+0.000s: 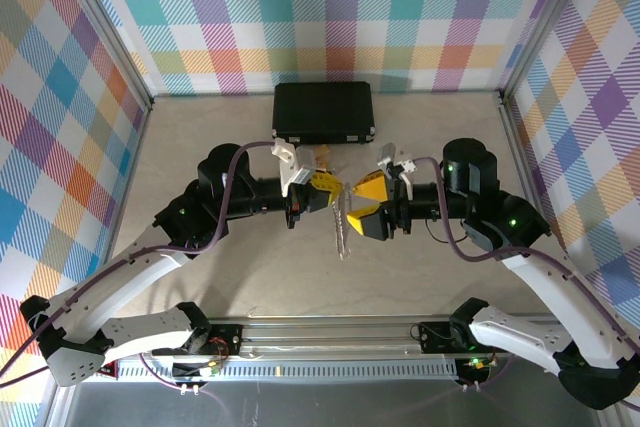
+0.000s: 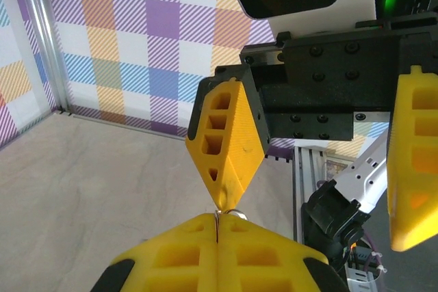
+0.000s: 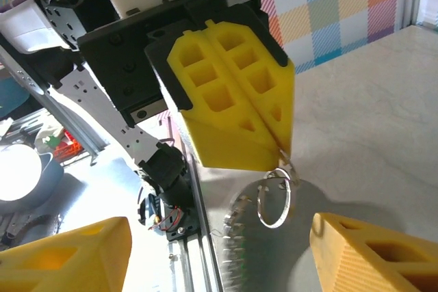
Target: Put the keys on the keyring
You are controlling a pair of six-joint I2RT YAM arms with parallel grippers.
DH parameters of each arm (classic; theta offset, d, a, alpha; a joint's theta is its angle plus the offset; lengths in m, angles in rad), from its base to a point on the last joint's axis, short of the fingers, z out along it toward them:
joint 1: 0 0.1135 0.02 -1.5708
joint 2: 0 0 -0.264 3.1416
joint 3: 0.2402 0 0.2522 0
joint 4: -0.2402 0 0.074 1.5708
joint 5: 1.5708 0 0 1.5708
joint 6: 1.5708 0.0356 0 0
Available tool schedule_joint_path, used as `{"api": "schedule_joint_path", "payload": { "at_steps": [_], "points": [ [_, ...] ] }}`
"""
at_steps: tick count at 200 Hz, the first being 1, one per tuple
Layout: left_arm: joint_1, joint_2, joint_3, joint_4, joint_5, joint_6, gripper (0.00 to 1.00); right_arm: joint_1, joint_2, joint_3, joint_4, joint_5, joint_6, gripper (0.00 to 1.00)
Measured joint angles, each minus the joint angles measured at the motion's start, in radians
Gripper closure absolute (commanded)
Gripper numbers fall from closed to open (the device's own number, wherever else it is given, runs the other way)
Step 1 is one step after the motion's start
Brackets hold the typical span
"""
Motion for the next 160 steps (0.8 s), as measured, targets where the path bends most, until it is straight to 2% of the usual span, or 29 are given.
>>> {"api": "schedule_joint_path", "payload": {
  "at_steps": [88, 119, 138, 160],
  "points": [
    [0.000, -0.005, 0.000, 0.005, 0.002, -0.005, 1.00, 0.106, 0.029, 0.004, 0.001, -0.010, -0.005, 0.46],
    [0.000, -0.016, 0.000, 0.005, 0.006, -0.007, 1.00, 0.117, 0.018, 0.017, -0.019, 0.015, -0.012, 0.44],
    [0.000, -0.029, 0.000, 0.006, 0.013, -0.008, 1.00, 0.117, -0.021, 0.022, -0.027, 0.056, -0.018, 0.39],
    [0.000, -0.042, 0.000, 0.009, 0.022, -0.011, 1.00, 0.117, -0.063, 0.053, -0.030, 0.111, -0.020, 0.38]
  ]
}}
